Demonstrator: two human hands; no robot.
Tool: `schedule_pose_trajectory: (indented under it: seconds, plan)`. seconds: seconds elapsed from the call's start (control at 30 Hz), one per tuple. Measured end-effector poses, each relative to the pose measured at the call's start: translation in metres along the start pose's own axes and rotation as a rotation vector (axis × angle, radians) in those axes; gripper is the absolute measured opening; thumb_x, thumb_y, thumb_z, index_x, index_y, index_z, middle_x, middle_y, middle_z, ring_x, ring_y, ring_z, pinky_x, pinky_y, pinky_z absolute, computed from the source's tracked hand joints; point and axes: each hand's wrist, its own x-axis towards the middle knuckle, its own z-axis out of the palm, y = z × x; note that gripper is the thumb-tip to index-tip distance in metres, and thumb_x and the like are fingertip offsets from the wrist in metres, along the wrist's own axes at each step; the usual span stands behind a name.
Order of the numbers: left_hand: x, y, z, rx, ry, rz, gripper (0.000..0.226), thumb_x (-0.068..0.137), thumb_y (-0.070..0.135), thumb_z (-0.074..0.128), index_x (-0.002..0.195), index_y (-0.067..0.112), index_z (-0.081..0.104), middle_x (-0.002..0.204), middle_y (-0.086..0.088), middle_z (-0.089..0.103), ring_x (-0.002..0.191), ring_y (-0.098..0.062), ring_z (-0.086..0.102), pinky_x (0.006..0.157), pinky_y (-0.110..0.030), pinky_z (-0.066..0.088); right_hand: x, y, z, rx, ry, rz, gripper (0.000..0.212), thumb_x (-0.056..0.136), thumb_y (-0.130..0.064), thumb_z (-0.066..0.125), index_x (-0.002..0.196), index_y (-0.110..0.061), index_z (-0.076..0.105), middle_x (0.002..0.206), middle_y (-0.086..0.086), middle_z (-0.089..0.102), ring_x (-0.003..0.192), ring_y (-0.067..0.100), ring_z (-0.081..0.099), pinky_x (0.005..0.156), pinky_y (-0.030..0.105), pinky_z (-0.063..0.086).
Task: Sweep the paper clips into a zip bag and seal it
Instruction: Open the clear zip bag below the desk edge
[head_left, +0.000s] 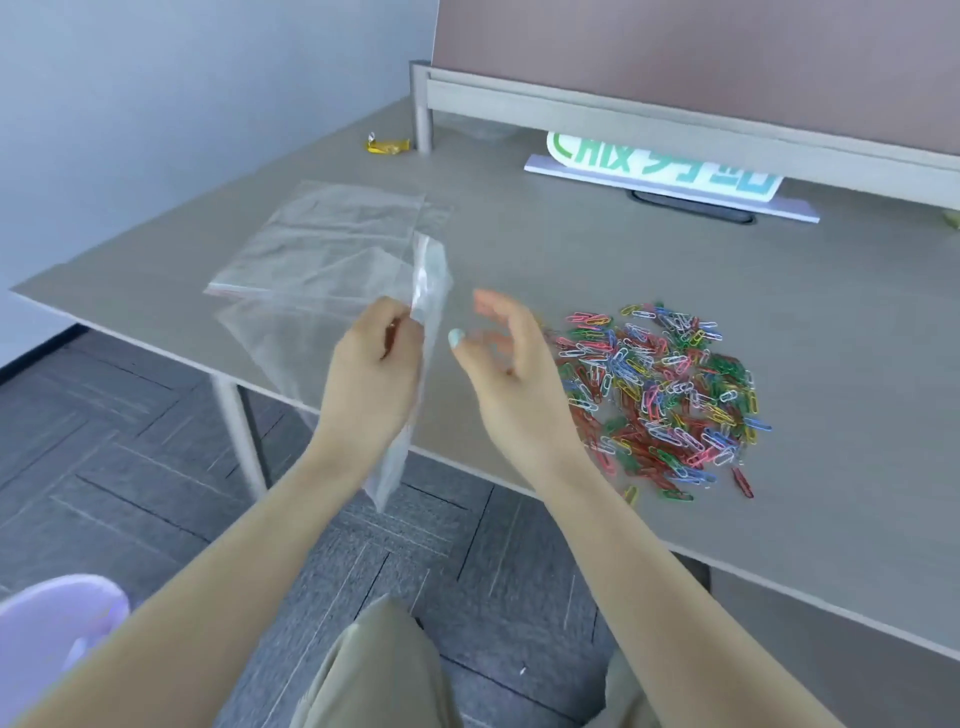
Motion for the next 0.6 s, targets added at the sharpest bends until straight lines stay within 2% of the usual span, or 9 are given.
schedule_pose_trajectory:
  seconds: [0.1, 0.2, 0.27, 0.33, 0.37, 0.43, 0.5, 0.6]
  plan:
    - [-0.054, 0.016, 0.0, -0.195, -0.064, -0.078, 0.025, 0.089, 0.014, 0.038, 0.066, 0.007, 0.046, 0.051, 0.004, 0.042, 0.045, -0.006, 0.037, 0.042, -0.016, 0.031, -0.045, -0.005, -0.002, 0.111, -0.091, 0.05, 0.018, 0.089, -0.02, 0.055, 0.105, -0.022, 0.061, 0.097, -0.011, 0.064, 0.088, -0.002, 0.06, 0.086, 0.019, 0.048]
    - [-0.096, 0.019, 0.002, -0.275, -0.108, -0.09, 0.025, 0.09, 0.012, 0.036, 0.067, 0.003, 0.043, 0.052, 0.003, 0.04, 0.047, -0.01, 0.036, 0.044, -0.019, 0.031, -0.086, -0.005, -0.012, 0.089, -0.053, 0.022, 0.014, 0.089, -0.016, 0.055, 0.097, -0.02, 0.065, 0.085, -0.015, 0.066, 0.076, -0.011, 0.059, 0.073, 0.006, 0.045]
    - [-0.12, 0.018, 0.006, -0.269, -0.147, -0.07, 0.028, 0.091, 0.011, 0.035, 0.063, 0.008, 0.039, 0.052, 0.001, 0.039, 0.048, -0.012, 0.034, 0.046, -0.023, 0.03, -0.109, -0.004, -0.022, 0.042, -0.056, 0.026, 0.018, 0.089, -0.014, 0.053, 0.082, -0.024, 0.065, 0.069, -0.017, 0.064, 0.063, -0.01, 0.056, 0.063, 0.004, 0.041]
    - [-0.144, 0.015, 0.009, -0.255, -0.186, -0.048, 0.032, 0.092, 0.011, 0.036, 0.059, 0.013, 0.037, 0.051, 0.001, 0.04, 0.046, -0.011, 0.034, 0.047, -0.023, 0.03, -0.133, 0.0, -0.029, -0.048, -0.039, 0.055, 0.032, 0.09, -0.015, 0.051, 0.06, -0.024, 0.059, 0.048, -0.009, 0.054, 0.051, -0.001, 0.046, 0.054, 0.014, 0.038]
    - [-0.152, 0.013, 0.01, -0.251, -0.195, -0.036, 0.034, 0.091, 0.012, 0.037, 0.058, 0.013, 0.038, 0.05, 0.0, 0.041, 0.046, -0.012, 0.036, 0.048, -0.024, 0.032, -0.142, 0.004, -0.032, -0.092, -0.025, 0.063, 0.036, 0.089, -0.016, 0.05, 0.054, -0.02, 0.055, 0.044, -0.005, 0.05, 0.05, 0.002, 0.041, 0.053, 0.02, 0.034]
    - [-0.168, 0.011, 0.013, -0.245, -0.218, -0.007, 0.035, 0.091, 0.015, 0.042, 0.056, 0.01, 0.042, 0.048, 0.0, 0.044, 0.046, -0.016, 0.039, 0.05, -0.031, 0.035, -0.165, 0.009, -0.037, -0.131, -0.001, 0.077, 0.036, 0.089, -0.017, 0.05, 0.053, -0.012, 0.057, 0.042, -0.003, 0.048, 0.049, 0.003, 0.036, 0.052, 0.021, 0.03]
    - [-0.184, 0.007, 0.016, -0.244, -0.247, 0.018, 0.036, 0.091, 0.019, 0.043, 0.058, 0.006, 0.045, 0.046, -0.001, 0.046, 0.046, -0.018, 0.042, 0.052, -0.034, 0.037, -0.185, 0.016, -0.041, -0.152, 0.024, 0.094, 0.03, 0.088, -0.017, 0.052, 0.062, -0.007, 0.063, 0.043, -0.005, 0.044, 0.047, 0.005, 0.033, 0.05, 0.021, 0.028]
    - [-0.205, 0.007, 0.02, -0.235, -0.284, 0.001, 0.032, 0.092, 0.015, 0.039, 0.064, 0.001, 0.047, 0.051, -0.006, 0.051, 0.052, -0.024, 0.049, 0.055, -0.037, 0.042, -0.207, 0.024, -0.044, -0.16, 0.113, 0.095, 0.019, 0.085, -0.013, 0.058, 0.071, -0.011, 0.07, 0.042, -0.014, 0.051, 0.044, 0.0, 0.044, 0.051, 0.011, 0.033]
